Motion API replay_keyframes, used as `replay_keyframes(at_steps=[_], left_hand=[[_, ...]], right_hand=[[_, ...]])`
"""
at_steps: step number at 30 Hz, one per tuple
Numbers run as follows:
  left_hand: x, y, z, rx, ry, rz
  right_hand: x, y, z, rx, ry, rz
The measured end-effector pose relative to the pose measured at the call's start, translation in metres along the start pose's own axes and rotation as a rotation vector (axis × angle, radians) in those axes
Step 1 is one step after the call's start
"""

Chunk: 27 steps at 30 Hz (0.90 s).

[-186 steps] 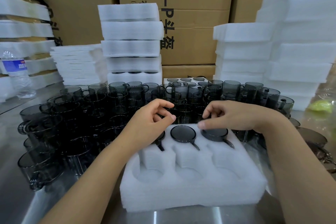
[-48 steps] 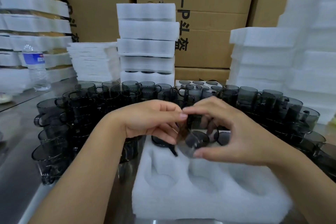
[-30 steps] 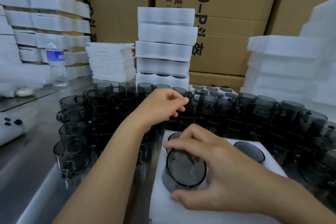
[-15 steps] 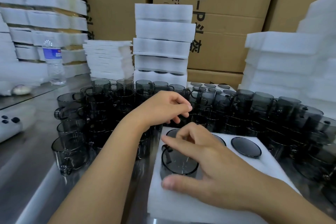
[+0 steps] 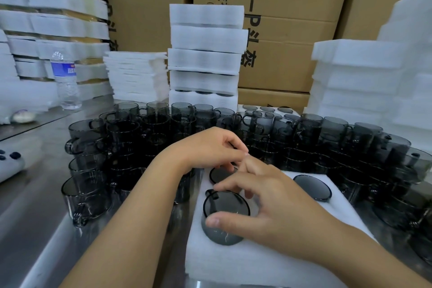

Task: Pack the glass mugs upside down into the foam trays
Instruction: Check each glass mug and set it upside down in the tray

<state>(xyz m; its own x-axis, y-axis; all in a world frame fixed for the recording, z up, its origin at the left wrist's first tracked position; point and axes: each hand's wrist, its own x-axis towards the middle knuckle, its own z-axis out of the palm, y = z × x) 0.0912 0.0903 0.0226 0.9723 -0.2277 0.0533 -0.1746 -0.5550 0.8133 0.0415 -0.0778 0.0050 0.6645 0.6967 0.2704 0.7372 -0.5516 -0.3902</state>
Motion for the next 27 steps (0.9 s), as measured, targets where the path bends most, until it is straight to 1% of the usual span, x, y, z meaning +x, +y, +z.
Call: replay_keyframes(at_steps=[4,27], left_hand=[[0.0004,0.0005,0.0004,0.002,0.007,0.0],[0.002,0.0027,0.0067,0.105,-0.007,-0.018]], right_hand=[[0.0011,0.0021,0.0015,0.02,-0.054,0.02],[0.0036,-0.0009,0.0021,-0.09,-0.111,-0.045]])
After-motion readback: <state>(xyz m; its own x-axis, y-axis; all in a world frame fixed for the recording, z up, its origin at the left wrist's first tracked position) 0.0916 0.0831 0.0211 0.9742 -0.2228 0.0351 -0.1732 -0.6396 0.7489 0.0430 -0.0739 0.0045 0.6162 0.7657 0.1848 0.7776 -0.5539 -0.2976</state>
